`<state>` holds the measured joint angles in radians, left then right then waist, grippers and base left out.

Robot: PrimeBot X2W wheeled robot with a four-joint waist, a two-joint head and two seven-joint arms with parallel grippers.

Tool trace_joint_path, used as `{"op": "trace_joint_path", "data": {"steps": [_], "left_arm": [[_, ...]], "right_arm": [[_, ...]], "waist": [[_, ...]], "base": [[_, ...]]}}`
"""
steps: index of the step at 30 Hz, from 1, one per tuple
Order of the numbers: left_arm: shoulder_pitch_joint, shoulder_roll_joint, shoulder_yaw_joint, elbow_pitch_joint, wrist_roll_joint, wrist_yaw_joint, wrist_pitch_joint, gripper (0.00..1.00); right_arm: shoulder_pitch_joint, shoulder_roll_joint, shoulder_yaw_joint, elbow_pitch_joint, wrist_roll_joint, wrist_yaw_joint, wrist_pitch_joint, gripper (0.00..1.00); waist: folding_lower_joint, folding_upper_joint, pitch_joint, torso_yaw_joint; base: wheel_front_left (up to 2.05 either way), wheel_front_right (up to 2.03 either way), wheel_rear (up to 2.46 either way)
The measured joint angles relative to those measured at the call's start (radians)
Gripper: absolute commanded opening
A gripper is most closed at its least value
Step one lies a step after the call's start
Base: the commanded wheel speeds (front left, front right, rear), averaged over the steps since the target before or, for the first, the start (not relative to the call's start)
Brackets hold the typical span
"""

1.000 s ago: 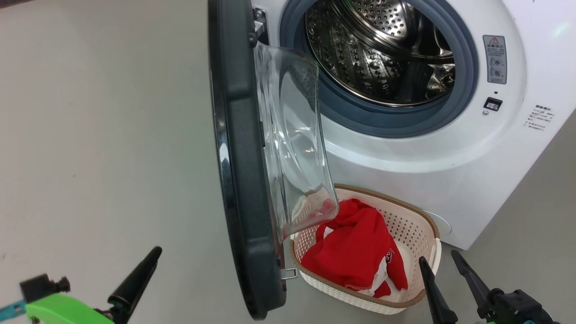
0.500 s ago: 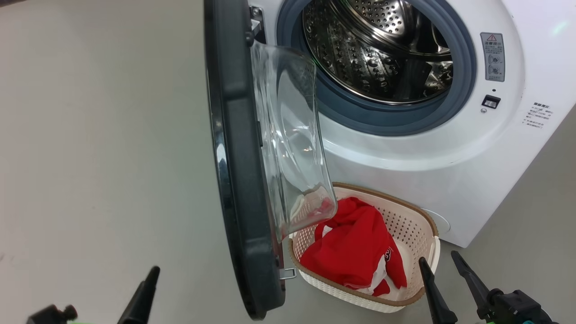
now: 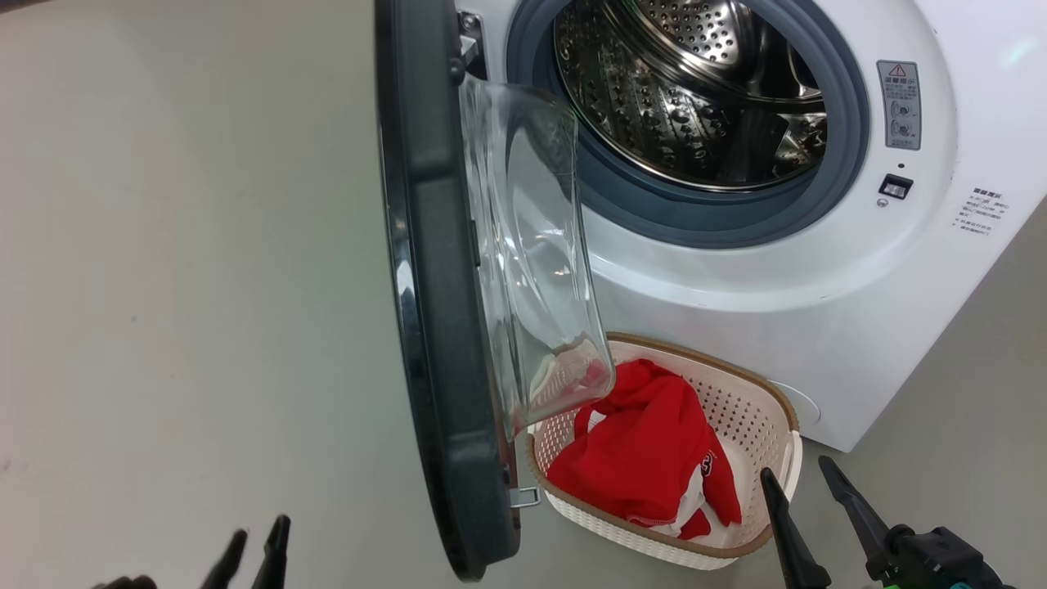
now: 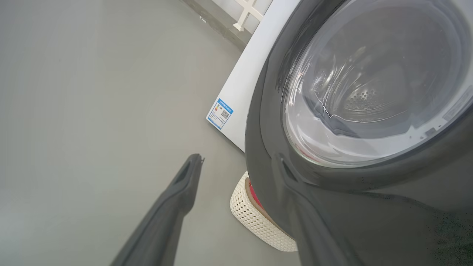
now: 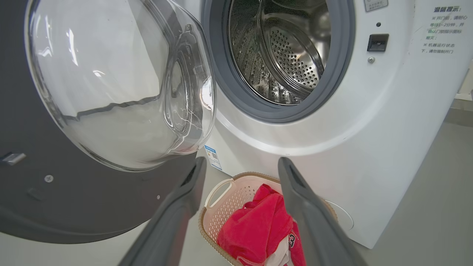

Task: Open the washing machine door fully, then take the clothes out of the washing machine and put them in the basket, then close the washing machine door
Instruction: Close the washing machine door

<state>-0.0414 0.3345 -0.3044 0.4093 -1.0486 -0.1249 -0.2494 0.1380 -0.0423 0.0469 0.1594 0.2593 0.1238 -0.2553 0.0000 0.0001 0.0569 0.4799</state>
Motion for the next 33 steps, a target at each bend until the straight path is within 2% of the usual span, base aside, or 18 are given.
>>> {"op": "trace_joint_path", "data": {"steps": [7,14,17,24,33], "left_arm": [[0.004,-0.104,0.15,-0.019,0.386,0.0,0.0,1.0],[0.041,-0.181,0.255,-0.081,0.666,0.0,0.0,1.0],[0.047,-0.208,0.29,-0.113,0.753,0.0,0.0,1.0],[0.078,-0.249,0.321,-0.155,0.847,-0.001,0.0,1.0],[0.083,-0.258,0.33,-0.167,0.858,-0.001,0.0,1.0]], "right_arm": [[0.0,0.0,0.0,0.0,0.0,0.0,0.0,1.0],[-0.003,0.0,0.0,0.0,0.0,0.0,0.0,1.0],[-0.003,0.0,0.0,0.0,0.0,0.0,0.0,1.0],[-0.003,0.0,0.001,0.0,0.0,0.0,0.0,1.0],[-0.003,0.0,0.001,0.0,0.0,0.0,0.0,1.0]], "waist": [[0.0,0.0,0.005,0.0],[0.0,0.0,0.005,-0.003],[0.0,0.0,0.004,-0.005],[0.0,0.0,-0.002,-0.009],[0.0,0.0,-0.008,-0.011]], "base": [[0.0,0.0,0.0],[0.0,0.0,0.0],[0.0,0.0,0.0],[0.0,0.0,0.0],[0.0,0.0,0.0]]}}
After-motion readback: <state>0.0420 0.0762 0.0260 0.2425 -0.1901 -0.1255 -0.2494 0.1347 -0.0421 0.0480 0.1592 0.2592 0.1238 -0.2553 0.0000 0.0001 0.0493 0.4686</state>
